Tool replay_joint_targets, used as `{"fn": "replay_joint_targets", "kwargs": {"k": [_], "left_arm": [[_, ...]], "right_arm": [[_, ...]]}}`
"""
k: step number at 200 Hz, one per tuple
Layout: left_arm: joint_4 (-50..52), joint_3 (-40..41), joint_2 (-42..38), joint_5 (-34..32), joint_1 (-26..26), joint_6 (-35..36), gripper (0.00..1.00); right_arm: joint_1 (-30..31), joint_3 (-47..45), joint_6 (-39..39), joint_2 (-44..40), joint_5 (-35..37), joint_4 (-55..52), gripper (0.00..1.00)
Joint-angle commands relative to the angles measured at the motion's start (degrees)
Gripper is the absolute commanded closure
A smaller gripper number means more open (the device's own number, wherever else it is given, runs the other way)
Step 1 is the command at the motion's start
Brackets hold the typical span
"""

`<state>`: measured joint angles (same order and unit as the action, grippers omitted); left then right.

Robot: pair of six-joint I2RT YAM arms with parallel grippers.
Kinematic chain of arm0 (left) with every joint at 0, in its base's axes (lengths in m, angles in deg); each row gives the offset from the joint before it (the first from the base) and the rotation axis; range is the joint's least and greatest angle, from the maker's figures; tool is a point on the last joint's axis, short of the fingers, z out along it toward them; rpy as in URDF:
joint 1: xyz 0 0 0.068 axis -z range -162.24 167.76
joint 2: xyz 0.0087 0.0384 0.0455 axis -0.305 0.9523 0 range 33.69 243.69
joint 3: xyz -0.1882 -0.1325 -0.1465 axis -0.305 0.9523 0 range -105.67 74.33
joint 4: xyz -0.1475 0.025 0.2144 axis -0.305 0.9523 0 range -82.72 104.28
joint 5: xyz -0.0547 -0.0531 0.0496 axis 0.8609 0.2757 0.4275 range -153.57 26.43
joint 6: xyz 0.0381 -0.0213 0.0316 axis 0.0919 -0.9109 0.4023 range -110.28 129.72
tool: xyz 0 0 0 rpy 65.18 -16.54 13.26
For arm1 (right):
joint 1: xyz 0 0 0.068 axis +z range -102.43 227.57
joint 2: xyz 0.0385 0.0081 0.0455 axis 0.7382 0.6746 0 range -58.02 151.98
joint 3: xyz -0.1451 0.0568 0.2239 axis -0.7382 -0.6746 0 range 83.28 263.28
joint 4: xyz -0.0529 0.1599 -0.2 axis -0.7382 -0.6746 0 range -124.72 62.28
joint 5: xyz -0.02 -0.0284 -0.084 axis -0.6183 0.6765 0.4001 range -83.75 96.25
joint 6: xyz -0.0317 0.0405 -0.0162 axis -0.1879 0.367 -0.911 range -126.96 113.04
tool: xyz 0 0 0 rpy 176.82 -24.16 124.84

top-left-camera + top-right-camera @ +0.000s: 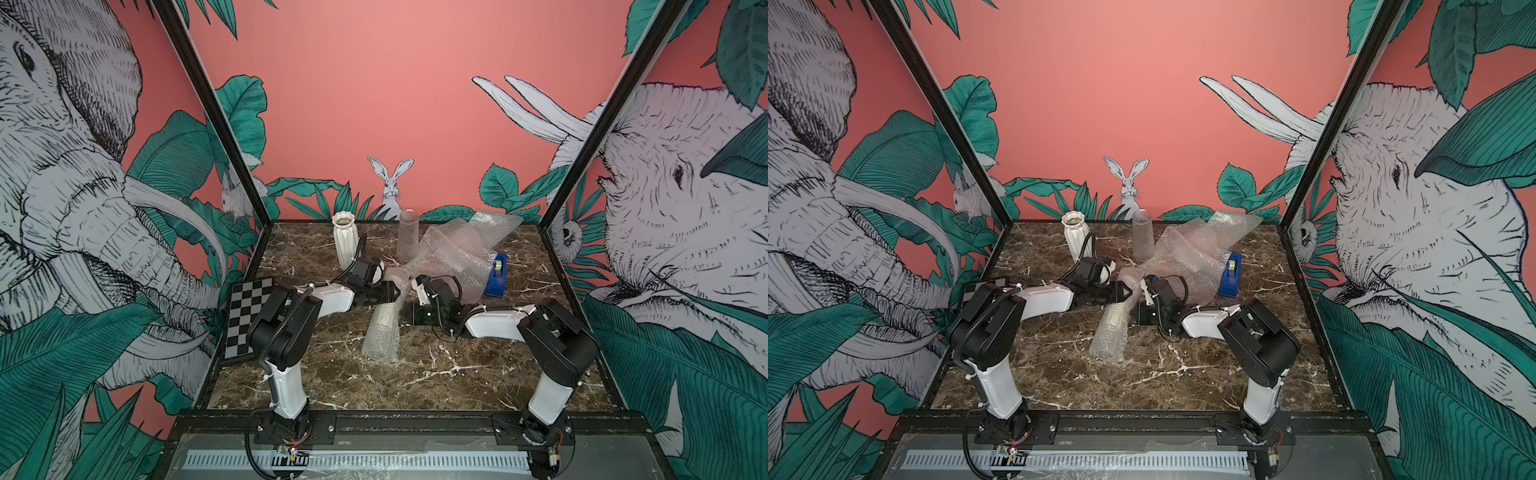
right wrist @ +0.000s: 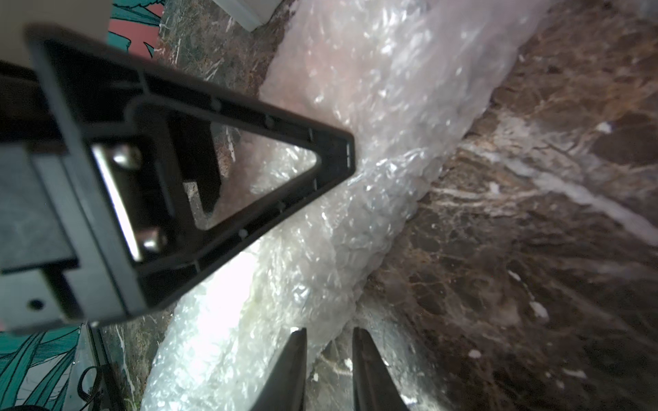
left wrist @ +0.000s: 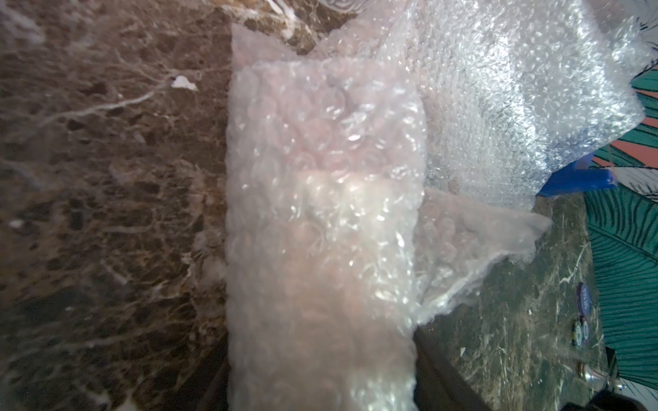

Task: Wrap vases in bubble wrap
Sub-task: Stick the tape on the bubble wrap, then move the wrapped vase to the center of the board.

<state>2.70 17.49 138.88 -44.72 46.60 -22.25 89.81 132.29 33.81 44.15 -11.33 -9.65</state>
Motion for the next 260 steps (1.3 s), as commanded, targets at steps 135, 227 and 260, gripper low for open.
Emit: {"fn": "replay_joint_targets", "kwargs": {"k": [135,227,260], "left_arm": [[6.23,3.89,-3.18,-2.60,0.49,-0.60,0.47],[5.09,18.29,-17.25,-11.56,-6.89,-3.38,0.48],[8.99,21.18,-21.87,-14.72,-13.29,-2.18,0.49]], "right_arm": [[2.14,7.10,-2.51,5.86,1.80,-3.13,0.71],[9.09,21.61,-4.42,15.33,-3.14,-7.39,0.65],[9.99,25.50,-5.11,16.45,-2.11,-10.51,0.59]]}}
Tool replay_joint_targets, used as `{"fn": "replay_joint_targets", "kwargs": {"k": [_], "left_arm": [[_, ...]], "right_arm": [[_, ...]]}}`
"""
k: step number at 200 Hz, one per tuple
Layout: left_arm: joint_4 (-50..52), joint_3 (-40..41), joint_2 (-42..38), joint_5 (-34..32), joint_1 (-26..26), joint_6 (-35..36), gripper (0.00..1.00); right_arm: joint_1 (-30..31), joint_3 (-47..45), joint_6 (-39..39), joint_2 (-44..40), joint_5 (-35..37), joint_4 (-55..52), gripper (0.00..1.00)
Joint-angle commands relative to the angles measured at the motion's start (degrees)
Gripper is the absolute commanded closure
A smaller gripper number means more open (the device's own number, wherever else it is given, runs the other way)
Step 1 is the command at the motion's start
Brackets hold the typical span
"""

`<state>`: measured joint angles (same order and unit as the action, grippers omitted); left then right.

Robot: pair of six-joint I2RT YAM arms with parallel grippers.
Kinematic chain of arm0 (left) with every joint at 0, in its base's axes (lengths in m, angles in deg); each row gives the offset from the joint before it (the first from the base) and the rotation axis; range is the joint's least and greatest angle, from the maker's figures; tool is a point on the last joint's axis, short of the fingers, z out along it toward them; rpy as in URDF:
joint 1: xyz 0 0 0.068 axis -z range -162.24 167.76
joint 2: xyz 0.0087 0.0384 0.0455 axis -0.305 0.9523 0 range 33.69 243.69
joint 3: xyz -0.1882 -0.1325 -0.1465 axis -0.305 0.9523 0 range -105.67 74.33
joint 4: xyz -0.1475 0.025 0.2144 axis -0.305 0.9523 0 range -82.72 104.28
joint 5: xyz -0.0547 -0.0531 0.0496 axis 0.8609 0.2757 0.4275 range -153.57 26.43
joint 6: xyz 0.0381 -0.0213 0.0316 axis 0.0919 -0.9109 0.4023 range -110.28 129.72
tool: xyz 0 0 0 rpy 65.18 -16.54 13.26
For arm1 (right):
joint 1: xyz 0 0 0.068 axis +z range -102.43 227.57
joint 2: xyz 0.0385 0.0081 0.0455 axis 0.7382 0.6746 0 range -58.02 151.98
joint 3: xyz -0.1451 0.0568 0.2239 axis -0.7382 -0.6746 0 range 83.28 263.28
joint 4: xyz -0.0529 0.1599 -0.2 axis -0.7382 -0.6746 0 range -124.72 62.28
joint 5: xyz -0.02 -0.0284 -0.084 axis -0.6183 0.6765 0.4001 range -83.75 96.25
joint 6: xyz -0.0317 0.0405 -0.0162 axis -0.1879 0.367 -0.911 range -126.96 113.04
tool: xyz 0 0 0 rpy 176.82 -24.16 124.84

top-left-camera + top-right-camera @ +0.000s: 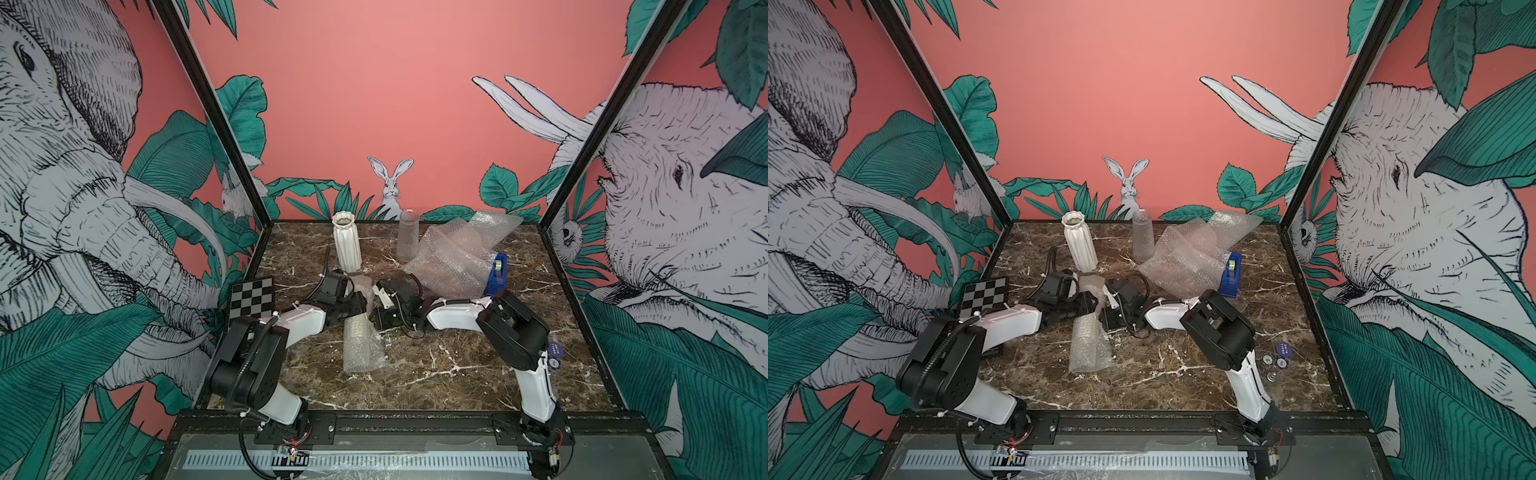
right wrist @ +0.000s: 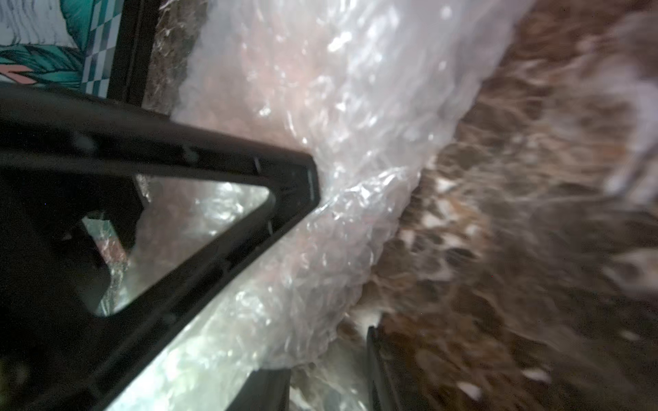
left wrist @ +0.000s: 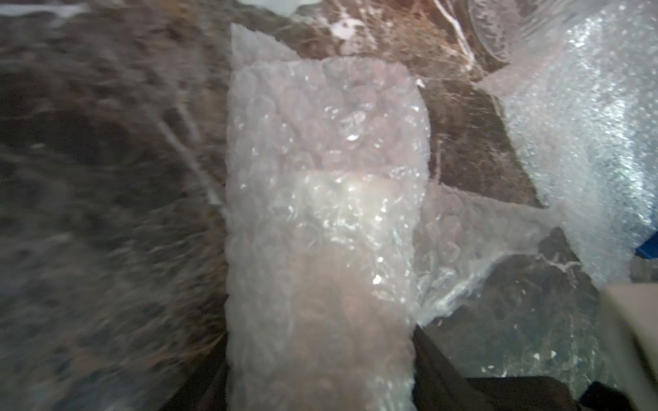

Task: Wrap vases in bubble wrap
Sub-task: Move the wrapped vase to the center of the board.

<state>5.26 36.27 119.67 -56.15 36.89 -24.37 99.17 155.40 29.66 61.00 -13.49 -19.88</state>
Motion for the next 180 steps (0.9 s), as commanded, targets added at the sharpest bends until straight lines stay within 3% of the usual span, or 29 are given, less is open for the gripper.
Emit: {"fn": "replay_joint_targets", "kwargs": {"k": [1,35,118,148,180], "left_arm": [[6.51,2.44,-2.70,-3.29,-3.80,-0.04,0.49],[8.18,0.32,-2.41,-4.62,-10.10,2.21,0.49],[13.03,-18.42,9.54,-11.72,-20.66,8.36,0.49],[15.21,-26.18,14.74,-11.58,-21.82,11.42,0.48],[17.57,-29.43,16.67,-11.40,-21.77,11.96,0.39]], "right_arm": [[0.58,2.41,-0.95,-0.52,0.28,-0.41,0.59],[-3.32,-4.86,-1.44,-8.53,5.53,-1.28,0.50],[-10.30,-22.40,-10.12,-35.69,18.30,-13.19,0.39],[-12.97,-26.44,-9.98,-41.38,20.21,-14.32,0.40],[-16.04,-28.80,-9.43,-44.95,21.21,-14.54,0.29]]}}
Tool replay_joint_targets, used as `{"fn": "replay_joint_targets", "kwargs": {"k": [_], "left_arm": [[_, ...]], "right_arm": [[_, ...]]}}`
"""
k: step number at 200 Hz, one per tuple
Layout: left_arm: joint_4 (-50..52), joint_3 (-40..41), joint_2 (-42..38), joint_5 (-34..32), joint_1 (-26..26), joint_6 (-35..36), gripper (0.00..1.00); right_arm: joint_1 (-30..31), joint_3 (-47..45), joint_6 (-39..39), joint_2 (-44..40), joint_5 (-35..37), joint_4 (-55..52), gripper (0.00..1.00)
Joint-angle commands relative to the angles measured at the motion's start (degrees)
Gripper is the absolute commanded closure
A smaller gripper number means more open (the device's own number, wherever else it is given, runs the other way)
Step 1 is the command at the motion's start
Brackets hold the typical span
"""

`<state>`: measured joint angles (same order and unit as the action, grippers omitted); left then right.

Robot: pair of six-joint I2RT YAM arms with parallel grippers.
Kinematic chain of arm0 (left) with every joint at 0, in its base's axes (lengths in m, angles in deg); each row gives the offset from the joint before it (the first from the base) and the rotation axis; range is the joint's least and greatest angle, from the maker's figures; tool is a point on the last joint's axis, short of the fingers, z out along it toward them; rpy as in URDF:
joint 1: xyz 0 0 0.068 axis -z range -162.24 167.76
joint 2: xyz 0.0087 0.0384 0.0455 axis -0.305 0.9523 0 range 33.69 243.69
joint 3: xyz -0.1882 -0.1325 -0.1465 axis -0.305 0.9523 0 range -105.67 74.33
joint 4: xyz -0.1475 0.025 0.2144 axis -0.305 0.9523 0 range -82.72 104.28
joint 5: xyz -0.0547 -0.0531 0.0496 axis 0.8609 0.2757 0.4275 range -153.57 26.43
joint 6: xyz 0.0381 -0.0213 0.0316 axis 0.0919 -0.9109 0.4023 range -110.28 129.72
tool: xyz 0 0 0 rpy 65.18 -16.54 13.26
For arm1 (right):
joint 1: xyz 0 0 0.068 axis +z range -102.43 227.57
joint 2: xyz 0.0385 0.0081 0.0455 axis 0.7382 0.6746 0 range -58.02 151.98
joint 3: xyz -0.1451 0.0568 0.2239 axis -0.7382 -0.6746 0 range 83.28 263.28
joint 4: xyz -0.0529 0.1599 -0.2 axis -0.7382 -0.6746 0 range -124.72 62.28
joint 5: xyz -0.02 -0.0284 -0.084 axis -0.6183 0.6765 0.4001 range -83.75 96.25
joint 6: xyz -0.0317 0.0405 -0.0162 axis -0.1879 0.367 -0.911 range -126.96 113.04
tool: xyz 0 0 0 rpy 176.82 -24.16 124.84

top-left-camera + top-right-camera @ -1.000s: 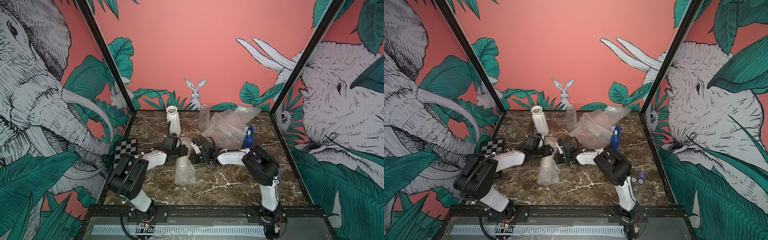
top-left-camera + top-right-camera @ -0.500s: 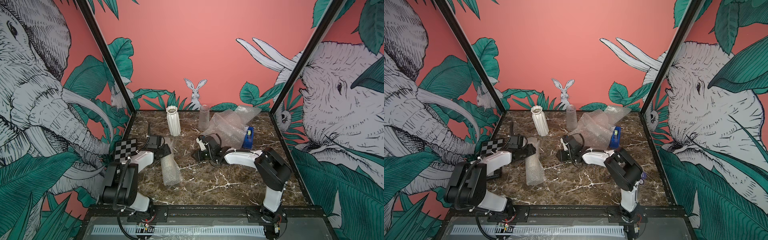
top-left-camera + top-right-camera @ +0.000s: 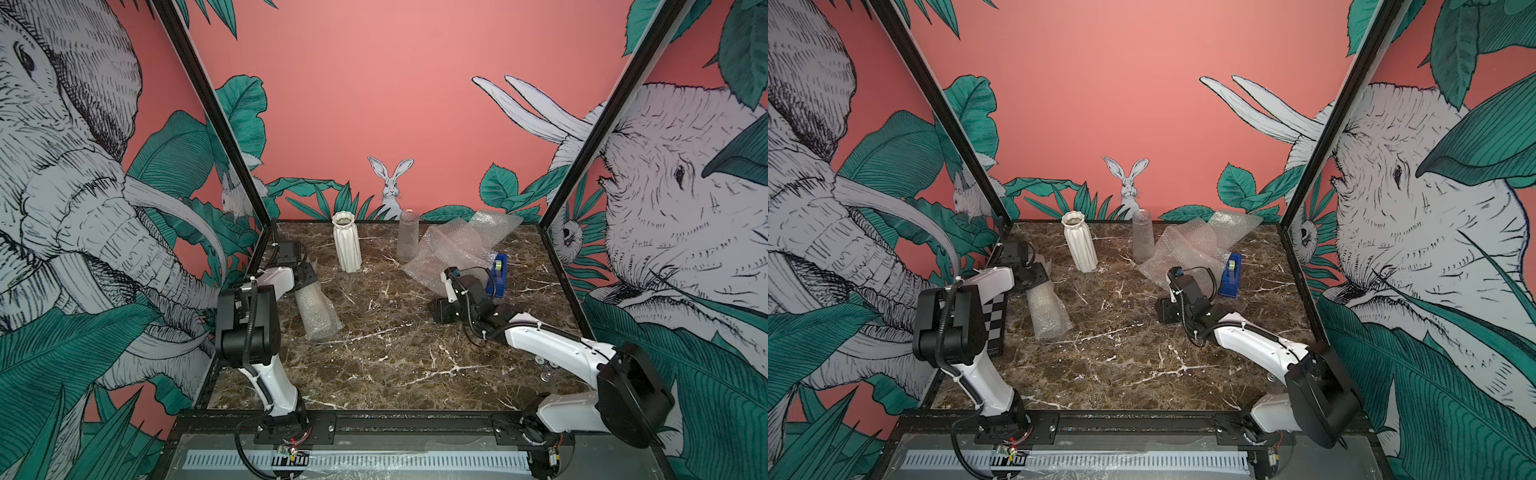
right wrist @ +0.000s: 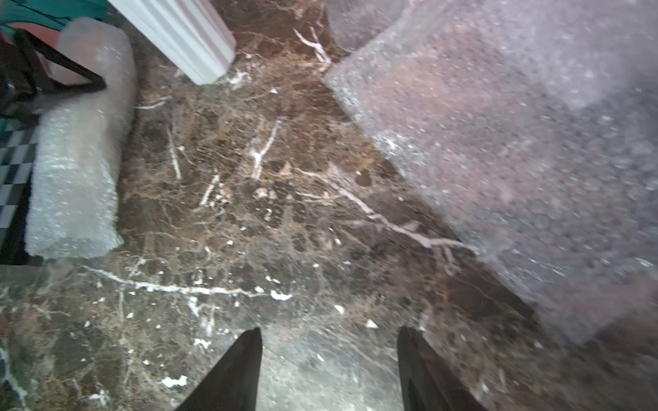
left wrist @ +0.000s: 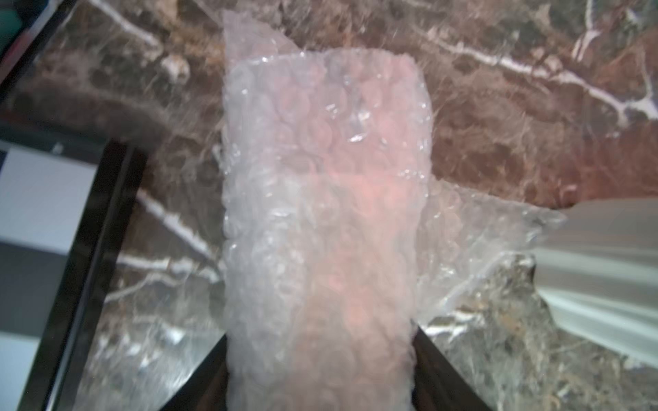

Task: Wrap vases in bubble wrap
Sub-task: Move the wrapped vase to the center of the board, then adjust the bubble wrap at the center of the board.

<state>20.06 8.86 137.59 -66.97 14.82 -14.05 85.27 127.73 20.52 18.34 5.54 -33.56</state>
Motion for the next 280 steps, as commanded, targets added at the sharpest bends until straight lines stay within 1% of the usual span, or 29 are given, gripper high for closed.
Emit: {"fn": "replay_joint_targets", "kwargs": {"k": [1,13,21,44,65,89,104,120,146,165,196,213,235,242,255,264,267,280], "left_arm": [[2.78,-1.94,-1.29,-0.61,0.30,1.68,0.38],[3.79,-2.24,-1.75,-1.04,0.26,1.74,0.28],[4.68,-2.57,-2.07,-1.03,0.26,1.64,0.24],[5.88,-3.18,-3.12,-0.58,0.17,0.88,0.12],[8.74,-4.87,-4.46,-0.86,0.21,0.27,0.05],[11.84,-4.80,-9.63,-1.57,0.19,-0.97,0.01],[12.10,-2.71,-14.36,-1.95,0.18,-1.86,0.01],[11.03,1.17,-19.88,-0.07,0.14,-3.44,0.01],[4.94,11.77,-29.86,3.35,0.92,-6.04,0.02],[0.85,18.22,-35.47,6.70,2.88,-5.85,0.03],[-0.74,23.56,-38.96,9.66,7.83,-3.50,0.03],[-2.51,26.68,-40.45,11.34,8.39,-3.93,0.03],[-4.06,29.26,-41.67,11.56,8.55,-3.73,0.03],[-3.99,29.52,-41.55,11.78,8.56,-3.55,0.03],[-4.20,29.78,-41.10,12.67,8.57,-3.47,0.03],[-4.63,29.98,-40.83,13.26,8.61,-3.59,0.03],[-4.80,30.08,-40.80,13.46,8.64,-3.61,0.03],[-5.13,30.31,-40.59,13.81,8.72,-3.92,0.03]], "right_arm": [[-2.38,-1.21,-0.13,-2.32,1.92,-0.84,0.29],[-5.98,-2.21,2.15,-2.68,-2.28,0.22,0.28],[-7.79,-2.96,3.37,-2.99,-3.97,1.58,0.28],[-9.12,-1.47,2.08,-2.90,-3.40,0.09,0.27],[-9.13,1.15,0.09,-2.11,-2.70,-2.70,0.27],[-9.23,2.75,-2.22,-1.39,-1.25,-3.92,0.24],[-9.54,5.24,-4.32,1.29,-0.21,-6.26,0.23],[-9.61,8.27,-6.17,5.26,1.76,-8.42,0.23],[-9.68,14.58,-9.00,12.97,3.79,-11.64,0.23],[-9.70,18.97,-10.44,19.50,3.70,-13.57,0.22],[-9.69,24.31,-11.97,27.19,3.37,-15.50,0.21],[-9.67,26.49,-12.37,30.50,3.41,-16.92,0.21],[-9.72,28.52,-12.80,33.97,2.93,-18.12,0.23],[-9.68,29.26,-12.85,34.96,2.61,-18.49,0.24],[-9.69,30.32,-12.97,36.53,3.02,-19.48,0.30],[-9.76,30.33,-13.31,37.46,3.50,-20.10,0.35],[-9.86,31.87,-13.45,37.68,3.74,-20.24,0.37],[-10.13,32.71,-13.77,38.41,4.28,-20.61,0.47]]}}
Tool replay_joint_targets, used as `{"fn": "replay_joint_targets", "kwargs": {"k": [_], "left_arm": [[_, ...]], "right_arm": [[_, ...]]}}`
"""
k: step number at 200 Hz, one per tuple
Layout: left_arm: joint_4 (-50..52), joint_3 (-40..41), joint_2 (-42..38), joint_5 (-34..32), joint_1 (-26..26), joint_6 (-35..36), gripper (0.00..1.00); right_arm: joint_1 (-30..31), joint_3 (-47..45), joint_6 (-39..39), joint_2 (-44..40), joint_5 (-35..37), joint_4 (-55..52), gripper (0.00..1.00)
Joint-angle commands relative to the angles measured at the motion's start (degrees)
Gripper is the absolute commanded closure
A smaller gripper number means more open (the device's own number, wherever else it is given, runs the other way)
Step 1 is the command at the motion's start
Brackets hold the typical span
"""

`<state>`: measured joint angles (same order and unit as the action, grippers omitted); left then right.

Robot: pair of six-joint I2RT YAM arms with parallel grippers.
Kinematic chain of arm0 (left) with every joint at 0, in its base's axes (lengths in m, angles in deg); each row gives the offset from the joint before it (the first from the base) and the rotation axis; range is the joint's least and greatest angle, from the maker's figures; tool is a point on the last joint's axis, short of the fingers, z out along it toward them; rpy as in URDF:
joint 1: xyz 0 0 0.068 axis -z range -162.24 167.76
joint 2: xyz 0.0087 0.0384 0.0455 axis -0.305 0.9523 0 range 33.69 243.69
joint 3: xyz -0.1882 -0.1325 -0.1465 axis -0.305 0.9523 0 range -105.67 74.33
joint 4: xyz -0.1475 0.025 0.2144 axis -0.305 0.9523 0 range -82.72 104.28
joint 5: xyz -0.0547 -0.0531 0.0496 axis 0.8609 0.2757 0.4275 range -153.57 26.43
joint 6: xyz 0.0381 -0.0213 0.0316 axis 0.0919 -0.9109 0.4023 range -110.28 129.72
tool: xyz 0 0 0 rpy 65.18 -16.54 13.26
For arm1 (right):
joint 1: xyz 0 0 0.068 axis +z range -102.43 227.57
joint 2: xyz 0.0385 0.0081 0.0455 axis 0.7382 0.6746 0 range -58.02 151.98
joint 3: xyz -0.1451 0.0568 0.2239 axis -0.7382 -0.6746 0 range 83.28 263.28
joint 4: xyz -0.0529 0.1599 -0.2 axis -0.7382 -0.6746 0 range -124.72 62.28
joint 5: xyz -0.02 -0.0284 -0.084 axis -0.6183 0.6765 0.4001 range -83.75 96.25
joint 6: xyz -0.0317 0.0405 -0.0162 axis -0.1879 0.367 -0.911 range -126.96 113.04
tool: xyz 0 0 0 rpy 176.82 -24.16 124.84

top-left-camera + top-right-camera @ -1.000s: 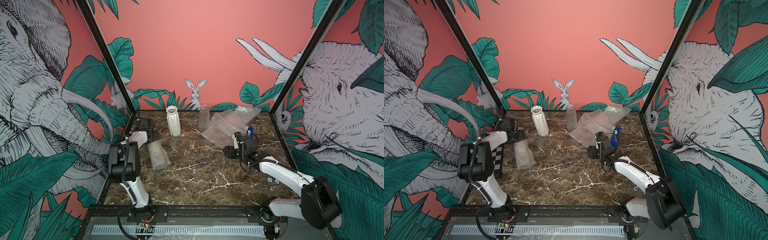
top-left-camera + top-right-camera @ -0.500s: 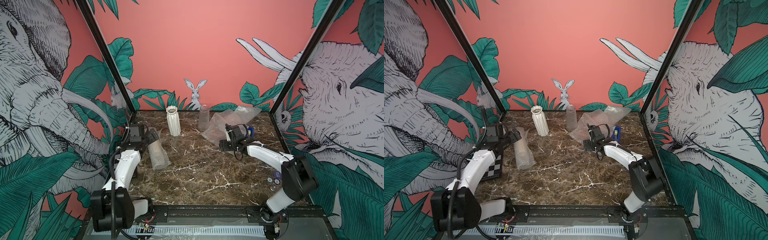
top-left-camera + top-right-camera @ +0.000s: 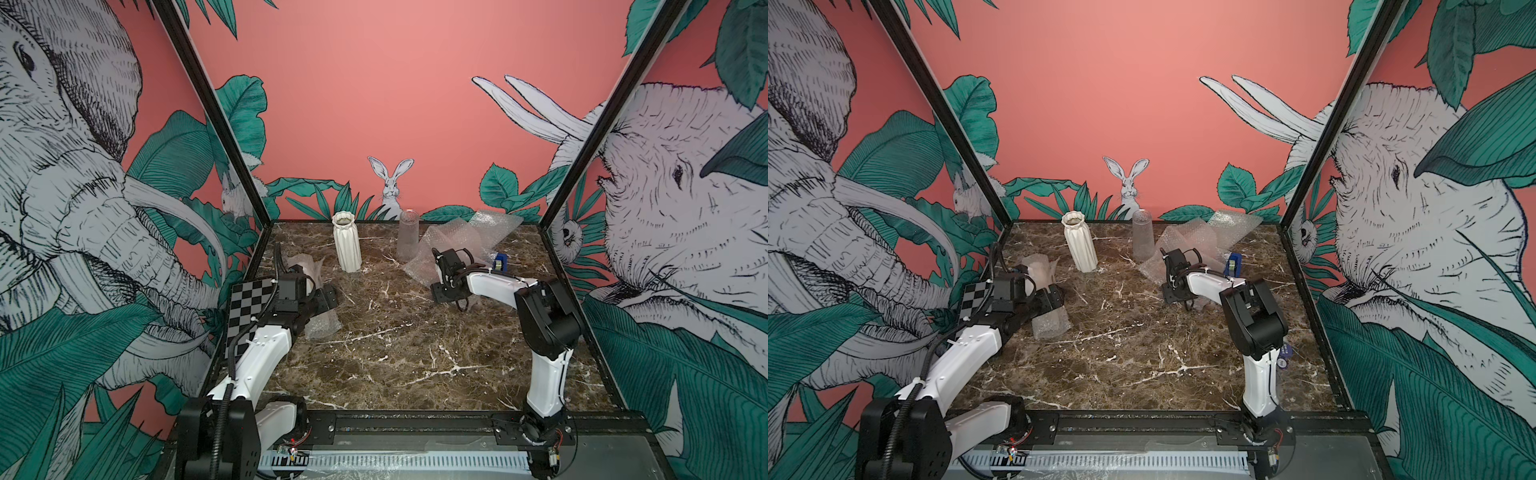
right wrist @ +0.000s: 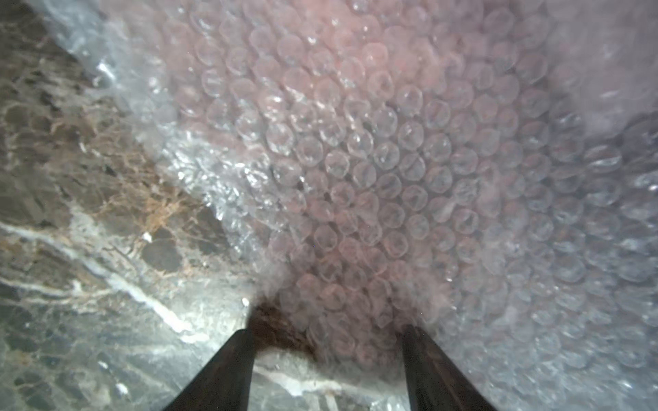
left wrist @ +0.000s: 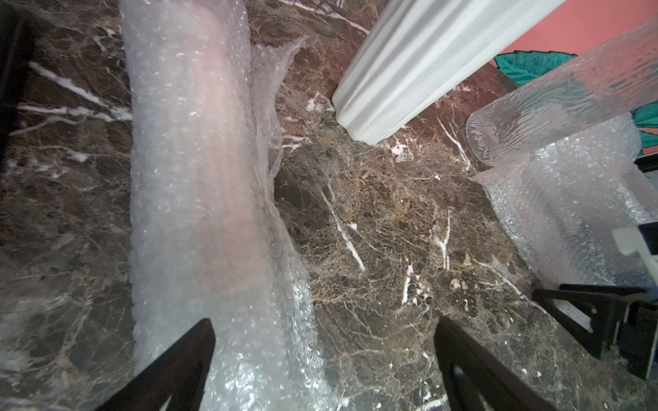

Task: Wrap vases in bubble wrap
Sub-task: Adjust the bubble wrap at the center of the board.

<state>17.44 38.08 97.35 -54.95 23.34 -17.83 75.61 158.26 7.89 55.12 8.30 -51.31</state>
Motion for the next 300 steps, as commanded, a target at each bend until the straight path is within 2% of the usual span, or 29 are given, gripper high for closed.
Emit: {"fn": "replay_joint_targets", "kwargs": {"k": [1,34,70,108,137,150,174,196,225,247,260,264,285,300], "left_arm": [[-2.55,1.14,-0.32,1.81,0.21,-0.13,0.03],[-3.21,1.44,0.40,2.09,0.38,-0.52,0.03],[-3.82,1.38,2.26,3.06,0.48,-1.19,0.03],[-3.62,0.43,3.94,4.16,1.23,-1.40,0.04],[0.60,-2.88,5.72,7.25,1.66,-2.33,0.04],[1.12,-3.34,5.61,7.00,2.05,-2.10,0.04],[2.86,-4.42,5.49,5.47,2.06,-0.97,0.04],[3.32,-4.86,4.61,5.14,2.04,-0.99,0.04],[4.84,-5.62,2.74,2.95,2.11,-0.43,0.04],[5.56,-6.65,3.58,4.01,2.30,0.29,0.06],[6.34,-7.52,4.41,3.98,3.29,1.07,0.08],[6.66,-7.82,4.59,3.68,3.90,1.41,0.08],[8.29,-10.25,5.84,1.32,8.48,3.49,0.09],[7.95,-11.49,7.61,0.53,12.24,3.74,0.09]], "right_arm": [[-0.50,2.23,-1.18,1.59,1.54,-2.86,0.48],[-0.64,2.56,-2.71,0.15,-0.53,-1.67,0.78],[0.10,0.56,-5.04,-6.26,-3.53,0.41,1.00],[3.72,-6.31,-6.47,-14.45,-4.97,1.64,1.00],[9.66,-11.13,-5.35,-19.88,-3.83,1.09,1.00],[12.62,-13.28,-4.04,-23.53,-2.43,1.38,1.00],[17.59,-15.24,-4.22,-27.83,-4.42,1.77,1.00],[21.66,-15.27,-3.77,-28.05,-6.35,0.54,1.00],[26.74,-17.06,-1.53,-23.14,-12.22,4.03,1.00],[29.98,-16.48,-1.61,-20.26,-10.71,3.11,1.00],[30.01,-18.08,-0.65,-21.90,-8.96,4.10,0.73],[30.06,-18.83,-0.38,-23.66,-8.04,4.73,0.67],[29.69,-21.69,0.35,-29.91,-2.05,4.82,0.44],[27.81,-23.96,2.16,-34.21,0.72,4.29,0.38]]}}
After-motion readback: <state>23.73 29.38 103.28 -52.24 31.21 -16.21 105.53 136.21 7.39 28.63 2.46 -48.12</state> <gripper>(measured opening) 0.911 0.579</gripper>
